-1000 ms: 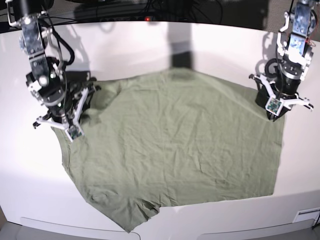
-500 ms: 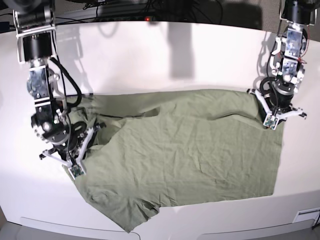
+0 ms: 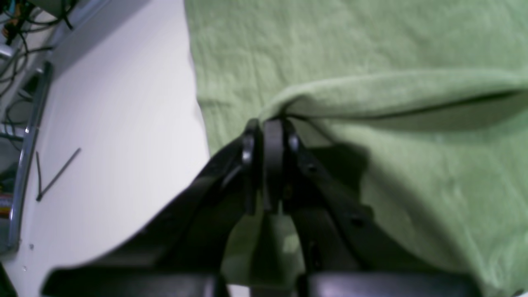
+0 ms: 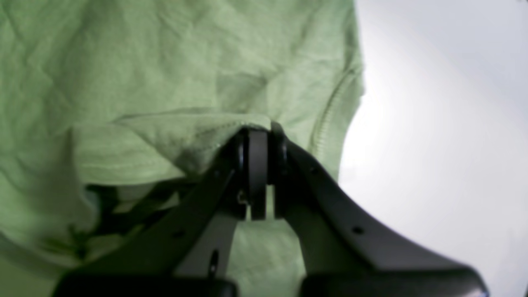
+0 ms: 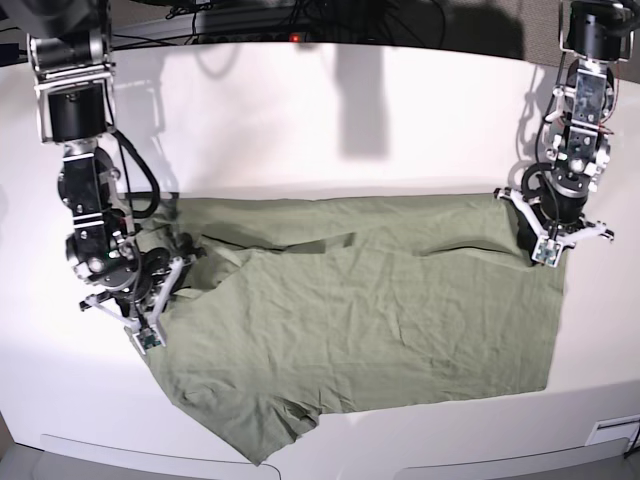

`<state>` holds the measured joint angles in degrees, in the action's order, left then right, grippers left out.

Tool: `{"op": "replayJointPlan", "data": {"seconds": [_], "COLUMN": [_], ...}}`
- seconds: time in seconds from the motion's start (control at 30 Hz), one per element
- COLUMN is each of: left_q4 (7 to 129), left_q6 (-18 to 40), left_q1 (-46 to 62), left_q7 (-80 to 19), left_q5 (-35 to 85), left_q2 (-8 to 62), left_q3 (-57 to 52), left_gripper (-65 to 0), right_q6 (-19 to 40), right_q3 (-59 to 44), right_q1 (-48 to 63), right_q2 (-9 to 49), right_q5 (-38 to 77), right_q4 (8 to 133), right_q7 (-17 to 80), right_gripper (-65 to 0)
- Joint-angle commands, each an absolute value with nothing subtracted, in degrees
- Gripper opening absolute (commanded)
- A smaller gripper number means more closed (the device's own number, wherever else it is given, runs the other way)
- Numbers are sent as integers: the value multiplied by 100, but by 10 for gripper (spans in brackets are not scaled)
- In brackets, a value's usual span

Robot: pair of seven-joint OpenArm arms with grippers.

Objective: Fold the T-shirt properly
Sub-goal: 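Lower the folded edge onto the shirt and open both grippers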

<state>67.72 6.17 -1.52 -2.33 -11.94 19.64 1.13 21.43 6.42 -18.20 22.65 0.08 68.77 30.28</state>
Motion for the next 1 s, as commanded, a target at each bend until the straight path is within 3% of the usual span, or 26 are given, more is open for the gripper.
{"op": "replayJointPlan", "data": {"seconds": [0.0, 0.4, 0.63, 0.97], "left_q4": [6768, 5310, 5286, 5286], "left_q6": [552, 554, 552, 548], "left_q1": [-342, -1253, -1271, -1354], "left_q7": [-102, -82, -73, -10], "left_q5": [-1190, -1194, -1197, -1194], "left_q2": [2005, 1959, 1997, 2150], "left_q3": [80, 80, 80, 80], "left_gripper": [-650, -650, -650, -650], "right_q6": [2112, 1806, 1081, 1022], "right_q3": [607, 604, 598, 600], "right_q1": [-2040, -2884, -2974, -2969], "right_q2": [2265, 1699, 1688, 1715], "right_q5": [-1, -325, -548, -733], "right_q4": [6910, 5614, 5472, 5472], "right_q7": [2853, 2567, 2477, 2539], "right_gripper": [-650, -650, -650, -650]}}
